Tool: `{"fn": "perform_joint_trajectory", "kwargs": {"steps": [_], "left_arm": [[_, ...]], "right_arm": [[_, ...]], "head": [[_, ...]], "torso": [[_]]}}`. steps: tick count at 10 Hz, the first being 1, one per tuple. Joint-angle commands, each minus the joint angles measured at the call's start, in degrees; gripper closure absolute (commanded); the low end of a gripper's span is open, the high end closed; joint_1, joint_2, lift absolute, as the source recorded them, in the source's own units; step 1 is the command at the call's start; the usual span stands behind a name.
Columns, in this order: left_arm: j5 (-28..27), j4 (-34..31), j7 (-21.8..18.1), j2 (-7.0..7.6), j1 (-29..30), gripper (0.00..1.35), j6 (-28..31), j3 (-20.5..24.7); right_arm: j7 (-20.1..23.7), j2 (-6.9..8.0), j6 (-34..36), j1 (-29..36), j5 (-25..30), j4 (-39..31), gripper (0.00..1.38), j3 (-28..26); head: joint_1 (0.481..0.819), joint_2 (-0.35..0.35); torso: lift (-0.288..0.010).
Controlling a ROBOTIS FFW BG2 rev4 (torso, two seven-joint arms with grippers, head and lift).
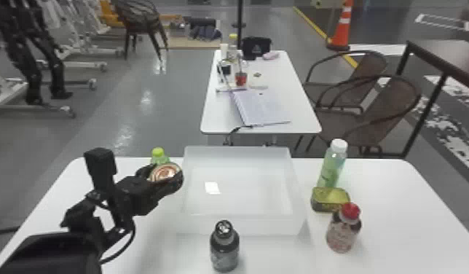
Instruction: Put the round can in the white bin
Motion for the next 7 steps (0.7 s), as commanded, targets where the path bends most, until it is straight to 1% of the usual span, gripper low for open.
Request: {"fn": "perform_joint_trajectory", "kwargs": {"steps": [1,2,3,4,5,6,7], "left_arm": [[2.10,4.08,-0.53,0.78,-3.57,0.71,-0.69,-3.40],[4.12,8.74,-1.85,0.78,-6.48,0.71,-1.13,-5.95],[4.82,12.08,-2.64,0.60,-8.85,0.71,-1.31,-8.59],[5.35,15.59,-2.99,0.25,-10.34,0.71,-1.22,-10.17],[5.44,18.93,-3.17,-0.19,-11.31,0.71,-1.31,-10.61],[3.94,20.95,-3.08,-0.54,-11.84,0.67,-1.22,-10.08],[2.98,21.57,-2.37,-0.89,-11.84,0.52,-1.31,-8.94]], "right_arm": [[-0.01,0.18,0.00,-0.07,0.00,0.13,0.10,0.00],[0.08,0.36,0.00,-0.07,0.00,0.21,0.10,0.00],[0.26,0.45,0.00,-0.24,0.00,0.30,0.10,0.00],[0.43,0.45,0.00,-0.42,0.00,0.48,0.10,0.00],[0.52,0.45,0.00,-0.42,0.00,0.48,0.10,0.00],[0.52,0.45,0.00,-0.42,-0.09,0.48,0.10,0.00],[0.61,0.45,0.00,-0.42,-0.09,0.48,0.10,0.00]], "head": [[0.549,0.000],[0.549,0.000],[0.549,0.000],[0.549,0.000],[0.549,0.000],[0.549,0.000],[0.549,0.000]], "torso": [[-0.100],[-0.100],[-0.100],[-0.100],[-0.100],[-0.100],[-0.100]]}}
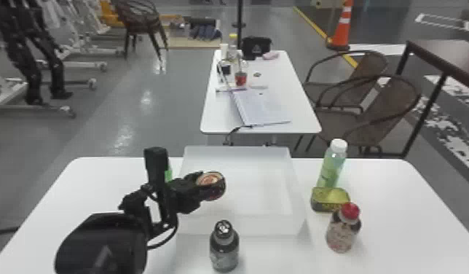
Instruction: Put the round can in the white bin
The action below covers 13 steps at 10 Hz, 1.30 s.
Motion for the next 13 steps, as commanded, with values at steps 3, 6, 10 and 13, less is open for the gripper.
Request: {"fn": "perform_joint_trajectory", "kwargs": {"steps": [3,6,10,13], "left_arm": [[0.16,0.58,0.50,-0.64,0.02,0.37,-1.77,1.44],[1.57,-0.39,0.59,-0.64,1.78,0.37,-5.37,0.91],[0.86,-14.19,11.32,-0.55,16.81,0.37,-13.72,4.77],[-1.16,-21.04,16.76,-0.82,25.95,0.37,-20.23,6.88]], "right_arm": [[0.01,0.00,-0.09,0.02,-0.01,0.00,0.10,0.00],[0.01,0.00,-0.09,0.02,-0.09,0.00,0.10,0.00],[0.01,0.08,-0.09,0.63,-0.27,-0.18,0.10,-0.09],[0.01,-0.36,-0.26,1.16,-0.27,-0.26,0.10,-0.17]], "head": [[0.549,0.000],[0.549,0.000],[0.549,0.000],[0.549,0.000]], "torso": [[-0.100],[-0.100],[-0.100],[-0.100]]}}
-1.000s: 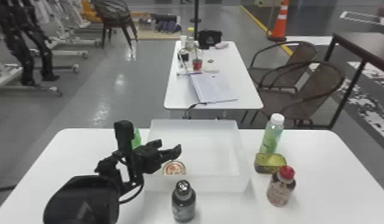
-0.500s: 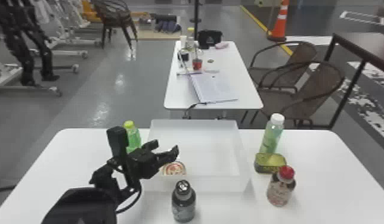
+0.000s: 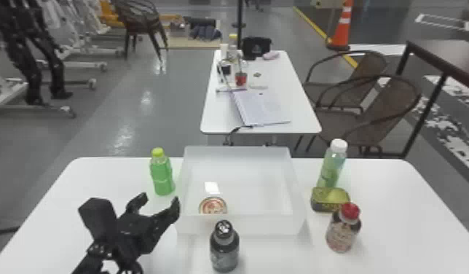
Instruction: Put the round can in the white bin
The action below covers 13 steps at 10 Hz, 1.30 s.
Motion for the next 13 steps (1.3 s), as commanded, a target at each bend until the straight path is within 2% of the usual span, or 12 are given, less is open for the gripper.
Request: {"fn": "perform_joint_trajectory", "kwargs": {"steps": [1,3,4,8,11,13], "left_arm": [[-0.95,-3.22,1.81,-0.46,5.27,0.37,-4.16,1.11],[-1.22,-5.06,4.89,-1.87,11.25,0.37,-7.85,2.16],[-1.48,-5.24,4.98,-2.11,13.27,0.37,-10.22,3.04],[-5.35,-5.41,4.98,-2.11,20.83,0.37,-15.50,6.20],[-7.72,-5.41,4.98,-2.11,23.20,0.37,-19.01,7.35],[-7.81,-5.33,4.98,-2.11,23.29,0.37,-18.92,7.43]], "right_arm": [[0.00,-0.16,-0.19,0.26,0.00,0.00,0.10,-0.01],[0.00,-0.16,-0.28,0.96,-0.08,0.00,0.10,-0.01],[0.00,-0.16,-0.28,1.14,-0.26,0.00,0.10,-0.01],[-0.09,-0.16,-0.54,1.49,-0.35,-0.09,0.10,-0.10],[-0.18,-0.07,-0.54,2.19,-0.35,-0.35,0.10,-0.10],[-0.27,-0.07,-0.54,2.19,-0.35,-0.44,0.10,-0.18]], "head": [[0.549,0.000],[0.549,0.000],[0.549,0.000],[0.549,0.000],[0.549,0.000],[0.549,0.000]], "torso": [[-0.100],[-0.100],[-0.100],[-0.100],[-0.100],[-0.100]]}}
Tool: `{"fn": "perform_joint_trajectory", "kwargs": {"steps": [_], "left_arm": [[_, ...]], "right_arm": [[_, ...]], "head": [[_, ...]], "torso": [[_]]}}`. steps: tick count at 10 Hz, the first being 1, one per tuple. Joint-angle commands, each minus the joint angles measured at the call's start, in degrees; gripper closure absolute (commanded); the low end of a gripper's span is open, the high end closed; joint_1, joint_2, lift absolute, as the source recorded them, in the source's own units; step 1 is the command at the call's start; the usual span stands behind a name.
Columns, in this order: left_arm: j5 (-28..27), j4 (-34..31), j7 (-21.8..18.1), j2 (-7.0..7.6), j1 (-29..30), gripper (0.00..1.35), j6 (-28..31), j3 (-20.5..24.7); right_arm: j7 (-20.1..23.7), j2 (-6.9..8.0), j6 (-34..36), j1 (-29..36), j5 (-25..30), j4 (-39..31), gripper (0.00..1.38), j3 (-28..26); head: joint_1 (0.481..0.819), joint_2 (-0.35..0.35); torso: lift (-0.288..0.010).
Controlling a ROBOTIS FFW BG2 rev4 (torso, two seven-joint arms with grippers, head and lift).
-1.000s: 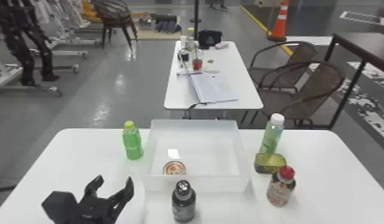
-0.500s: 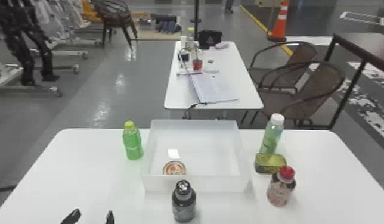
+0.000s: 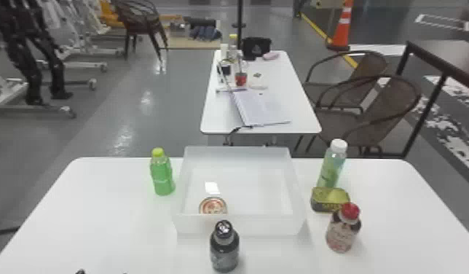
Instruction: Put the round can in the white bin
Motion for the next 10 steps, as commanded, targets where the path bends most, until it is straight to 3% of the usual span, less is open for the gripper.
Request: {"fn": "perform_joint_trajectory", "kwargs": {"steps": [1,10], "left_arm": [[-0.02,-0.04,0.00,-0.15,0.11,0.37,-0.08,0.09],[0.68,0.32,0.00,-0.15,-0.16,0.37,0.71,-0.18]], "right_arm": [[0.00,0.03,0.00,0.01,0.07,0.00,0.10,-0.02],[0.00,0.12,-0.09,0.01,0.07,0.08,0.11,-0.02]], "head": [[0.549,0.000],[0.549,0.000]], "torso": [[-0.100],[-0.100]]}}
